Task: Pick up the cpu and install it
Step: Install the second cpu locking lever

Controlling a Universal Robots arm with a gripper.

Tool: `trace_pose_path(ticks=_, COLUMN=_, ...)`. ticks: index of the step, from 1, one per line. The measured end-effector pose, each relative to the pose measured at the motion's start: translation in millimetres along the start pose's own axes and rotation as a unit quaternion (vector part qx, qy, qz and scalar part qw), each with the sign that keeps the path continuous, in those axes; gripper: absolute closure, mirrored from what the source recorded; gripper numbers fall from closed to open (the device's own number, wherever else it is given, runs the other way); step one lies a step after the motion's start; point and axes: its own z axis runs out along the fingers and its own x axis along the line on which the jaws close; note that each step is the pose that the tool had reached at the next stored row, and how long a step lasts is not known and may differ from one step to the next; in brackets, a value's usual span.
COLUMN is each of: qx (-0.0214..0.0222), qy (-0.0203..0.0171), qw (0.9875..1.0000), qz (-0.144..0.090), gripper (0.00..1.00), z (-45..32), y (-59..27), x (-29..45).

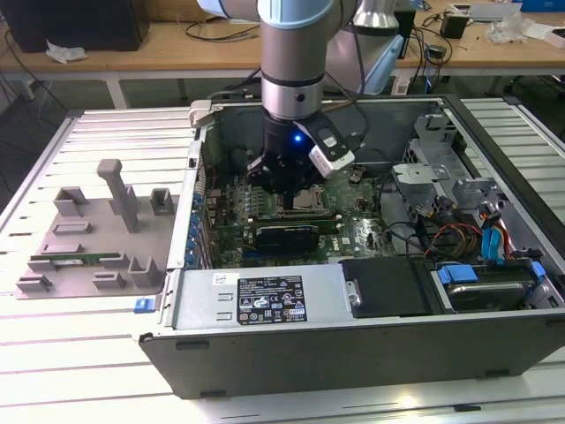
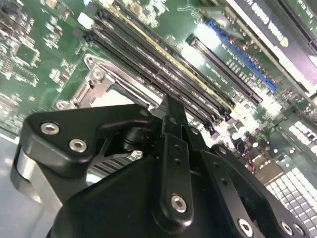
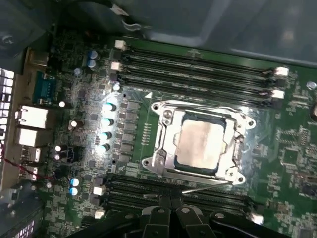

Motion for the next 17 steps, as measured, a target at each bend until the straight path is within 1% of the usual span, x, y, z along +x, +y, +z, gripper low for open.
trace_pose_path(ticks=1, qx=-0.0008, qy=-0.0001, qw=1.0, qz=0.0, gripper=0.89, z=1.1, y=0.1, x=0.8)
trace_pose_path(ticks=3, qx=-0.005, qy=-0.0008, qw=1.0, qz=0.0, gripper=0.89, z=3.1, y=0.3, x=2.0)
trace_pose_path(ticks=4, qx=-0.0092, qy=-0.0015, qw=1.0, qz=0.0, gripper=0.89, z=4.2, y=0.4, x=2.2)
trace_pose_path(ticks=7, qx=-0.0159, qy=-0.0026, qw=0.9999, qz=0.006, gripper=0.89, z=6.3, y=0.2, x=2.4)
trace_pose_path(ticks=10, qx=-0.0162, qy=-0.0023, qw=0.9995, qz=0.026, gripper=0.89, z=8.1, y=-2.2, x=2.7)
trace_pose_path(ticks=14, qx=-0.0168, qy=-0.0024, qw=0.9994, qz=0.031, gripper=0.89, z=8.6, y=-5.8, x=3.6)
trace_pose_path(ticks=15, qx=-0.0195, qy=-0.0027, qw=0.9993, qz=0.031, gripper=0.89, z=8.8, y=-6.0, x=4.5)
trace_pose_path(ticks=16, qx=-0.0244, qy=-0.0034, qw=0.9992, qz=0.031, gripper=0.89, z=9.9, y=-6.9, x=5.3)
trace_pose_path(ticks=17, qx=-0.0276, qy=-0.0038, qw=0.9991, qz=0.031, gripper=0.89, z=10.6, y=-7.6, x=5.8)
